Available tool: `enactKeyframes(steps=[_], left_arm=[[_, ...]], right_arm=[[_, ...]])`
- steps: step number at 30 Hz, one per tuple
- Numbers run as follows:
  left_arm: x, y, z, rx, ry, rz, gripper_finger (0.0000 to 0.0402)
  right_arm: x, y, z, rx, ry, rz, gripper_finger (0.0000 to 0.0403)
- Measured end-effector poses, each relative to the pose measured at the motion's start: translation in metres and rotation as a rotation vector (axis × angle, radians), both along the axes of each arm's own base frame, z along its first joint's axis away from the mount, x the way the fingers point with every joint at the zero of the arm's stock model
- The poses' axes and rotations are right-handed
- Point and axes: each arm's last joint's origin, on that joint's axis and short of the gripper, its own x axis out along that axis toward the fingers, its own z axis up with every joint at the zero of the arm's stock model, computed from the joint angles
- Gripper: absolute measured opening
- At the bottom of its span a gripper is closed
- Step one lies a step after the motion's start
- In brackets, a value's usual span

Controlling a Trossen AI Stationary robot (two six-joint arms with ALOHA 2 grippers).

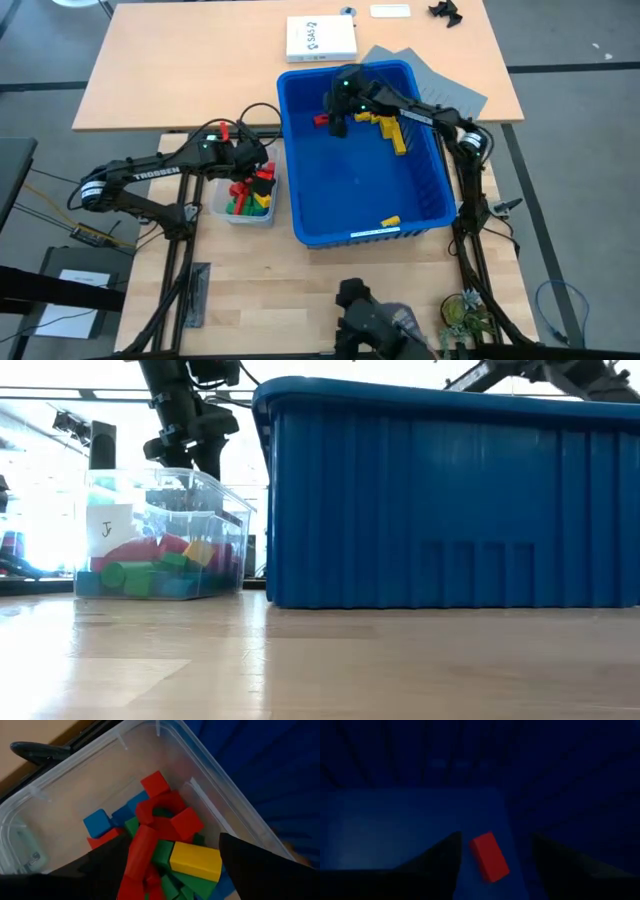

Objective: Sort blocks
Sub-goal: Put the red block into the transparent bin

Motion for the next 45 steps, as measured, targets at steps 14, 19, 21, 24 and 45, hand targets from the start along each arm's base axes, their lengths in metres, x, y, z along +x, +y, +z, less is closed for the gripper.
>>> enactKeyframes(steps=[14,19,21,24,45], left_arm=[[0.003,0.001,0.001,0.008,-0.03,0.003,0.0319],[0.003,0.001,0.001,0.009,-0.035,0.003,0.0319],[0.003,0.001,0.001,0.009,-0.036,0.004,0.0319],[0.003,0.001,0.001,0.006,-0.04,0.012,0.0319],[0.011,0.004,0.006,0.031,-0.146,0.025,0.0319]], right_arm=[[0.016,-0.043,-0.092,-0.122,0.086,0.074,0.0229],[0.009,-0.052,-0.112,-0.076,0.113,0.056,0.0229],[0.005,-0.053,-0.113,-0.031,0.12,0.05,0.0229],[0.0,-0.052,-0.113,0.059,0.121,0.007,0.0229],[-0.001,-0.05,-0.115,0.279,-0.004,-0.072,0.0147]])
